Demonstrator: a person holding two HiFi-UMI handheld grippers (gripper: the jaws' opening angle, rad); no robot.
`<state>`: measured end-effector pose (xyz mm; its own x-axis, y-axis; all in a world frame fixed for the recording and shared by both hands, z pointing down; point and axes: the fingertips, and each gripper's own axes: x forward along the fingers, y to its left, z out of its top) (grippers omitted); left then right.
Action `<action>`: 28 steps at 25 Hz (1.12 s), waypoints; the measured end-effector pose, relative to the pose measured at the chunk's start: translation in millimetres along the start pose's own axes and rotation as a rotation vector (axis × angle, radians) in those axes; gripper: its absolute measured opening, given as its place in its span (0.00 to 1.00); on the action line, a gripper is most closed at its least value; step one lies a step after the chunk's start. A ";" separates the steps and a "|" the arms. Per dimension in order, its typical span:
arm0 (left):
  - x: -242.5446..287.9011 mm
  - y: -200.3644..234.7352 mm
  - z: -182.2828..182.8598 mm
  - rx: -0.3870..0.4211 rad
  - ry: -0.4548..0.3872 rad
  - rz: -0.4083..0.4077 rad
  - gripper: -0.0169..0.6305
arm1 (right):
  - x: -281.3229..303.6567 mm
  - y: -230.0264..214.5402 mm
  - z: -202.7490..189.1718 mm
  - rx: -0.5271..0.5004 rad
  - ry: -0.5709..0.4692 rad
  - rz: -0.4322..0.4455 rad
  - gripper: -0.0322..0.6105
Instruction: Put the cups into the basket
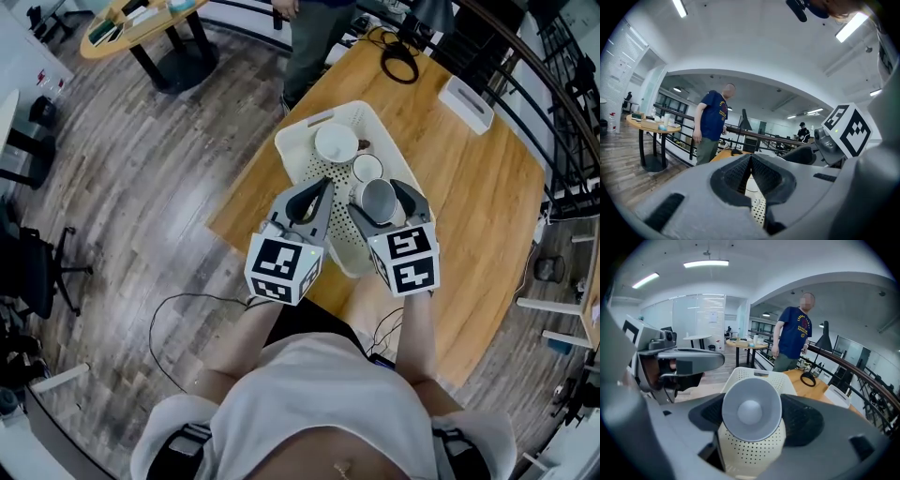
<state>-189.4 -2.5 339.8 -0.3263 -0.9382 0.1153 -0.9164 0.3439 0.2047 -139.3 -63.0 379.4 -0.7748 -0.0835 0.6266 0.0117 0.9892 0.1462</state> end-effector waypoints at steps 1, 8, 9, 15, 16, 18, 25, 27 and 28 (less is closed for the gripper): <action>-2.5 5.3 0.4 -0.003 -0.002 0.009 0.04 | 5.5 4.2 0.1 -0.004 0.009 0.010 0.62; -2.8 28.8 -3.4 -0.031 0.000 0.033 0.04 | 31.1 19.2 -4.7 -0.003 0.062 0.056 0.62; -1.7 31.9 -3.9 -0.034 0.001 0.035 0.04 | 34.6 20.0 -6.1 -0.002 0.071 0.059 0.62; 6.9 48.6 -6.2 -0.056 -0.005 0.037 0.04 | 57.0 24.5 -19.3 0.005 0.135 0.088 0.62; 8.7 51.5 -6.1 -0.060 -0.007 0.037 0.04 | 61.0 25.1 -21.5 0.005 0.146 0.093 0.62; 12.9 57.4 -5.6 -0.070 -0.012 0.036 0.04 | 69.6 26.1 -26.2 0.006 0.170 0.106 0.62; 23.0 69.7 -7.2 -0.086 -0.017 0.043 0.04 | 90.7 36.9 -51.2 -0.004 0.271 0.171 0.62; 25.0 71.0 -7.9 -0.089 -0.018 0.044 0.04 | 95.0 40.2 -58.1 -0.008 0.297 0.189 0.62; 26.3 71.0 -8.5 -0.091 -0.018 0.043 0.04 | 97.0 41.8 -60.8 -0.009 0.307 0.198 0.62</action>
<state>-261.0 -2.4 365.6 -0.3701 -0.9227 0.1084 -0.8770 0.3855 0.2870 -175.6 -37.0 492.9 -0.5311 0.0754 0.8440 0.1487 0.9889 0.0052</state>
